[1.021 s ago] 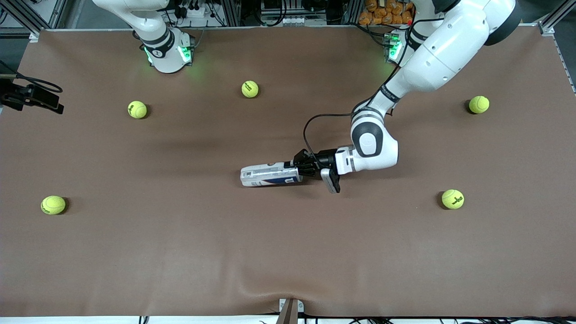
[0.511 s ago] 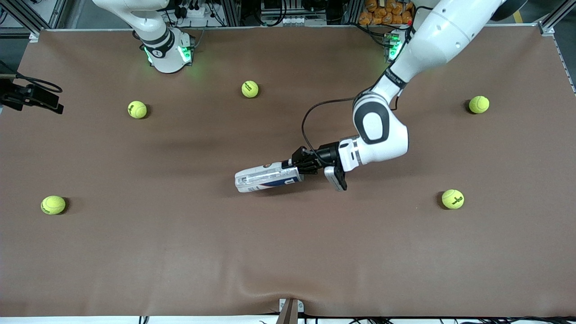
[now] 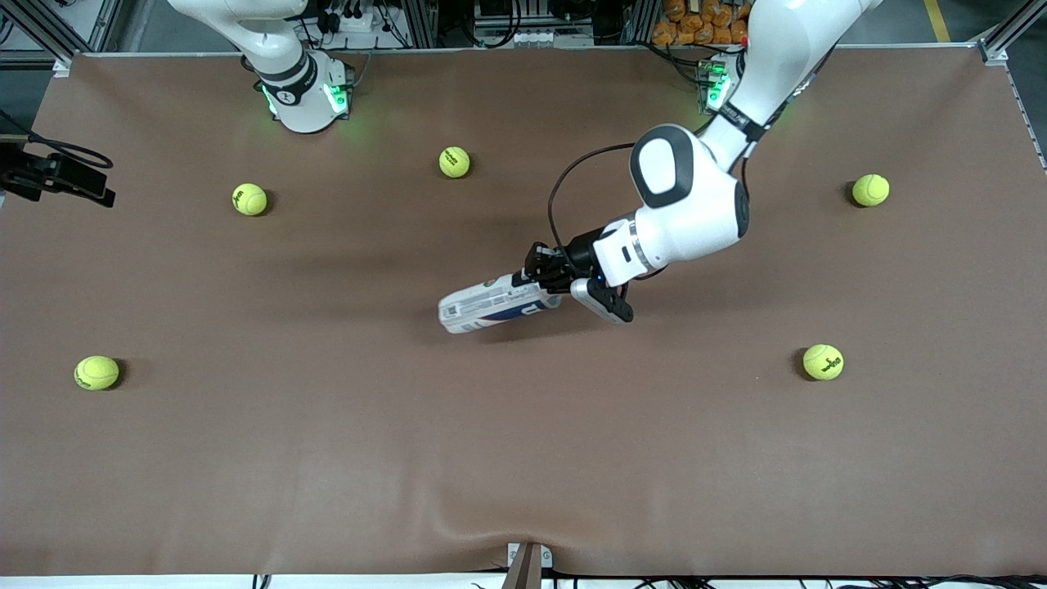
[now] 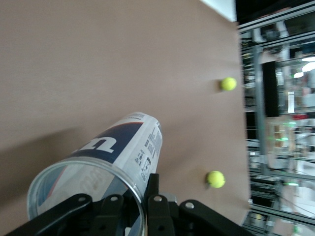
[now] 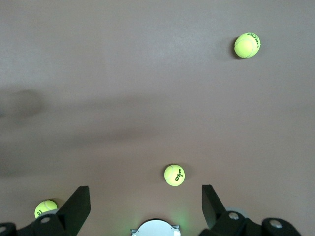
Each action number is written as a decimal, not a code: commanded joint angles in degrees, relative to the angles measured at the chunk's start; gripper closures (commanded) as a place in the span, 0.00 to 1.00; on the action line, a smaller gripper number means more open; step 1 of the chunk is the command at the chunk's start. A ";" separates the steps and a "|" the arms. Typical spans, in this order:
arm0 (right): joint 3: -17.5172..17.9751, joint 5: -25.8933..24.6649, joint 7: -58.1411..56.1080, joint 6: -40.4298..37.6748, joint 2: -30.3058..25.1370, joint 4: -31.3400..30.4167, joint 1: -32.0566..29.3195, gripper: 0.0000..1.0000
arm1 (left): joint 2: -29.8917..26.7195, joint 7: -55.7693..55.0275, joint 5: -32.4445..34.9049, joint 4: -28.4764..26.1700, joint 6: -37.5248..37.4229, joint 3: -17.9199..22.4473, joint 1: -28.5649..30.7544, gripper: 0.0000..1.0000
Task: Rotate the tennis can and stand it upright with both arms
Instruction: 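Swing the can upright with the left gripper above the table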
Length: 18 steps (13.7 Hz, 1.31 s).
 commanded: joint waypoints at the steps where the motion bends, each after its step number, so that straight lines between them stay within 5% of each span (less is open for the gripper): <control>1: -0.04 -0.10 -0.74 -0.28 0.03 0.54 -0.12 0.00 | -3.63 -10.79 10.53 -1.44 -4.57 1.85 -0.33 1.00; 4: -0.04 -0.10 -0.74 -0.28 0.03 0.54 -0.03 0.00 | -4.17 -25.72 28.19 2.15 -13.53 3.80 -1.38 1.00; 11: -0.04 -0.10 -0.74 -0.28 0.03 0.54 -0.03 0.00 | -1.63 -56.23 49.65 10.67 -24.52 3.80 -4.98 1.00; 16: -0.04 -0.10 -0.74 -0.19 0.11 0.45 -0.12 0.00 | 3.91 -74.53 56.27 18.23 -33.05 6.17 -11.13 1.00; 18: -0.04 -0.10 -0.74 -0.10 0.11 0.36 -0.21 0.00 | 5.76 -77.18 56.36 20.96 -37.79 10.36 -15.07 1.00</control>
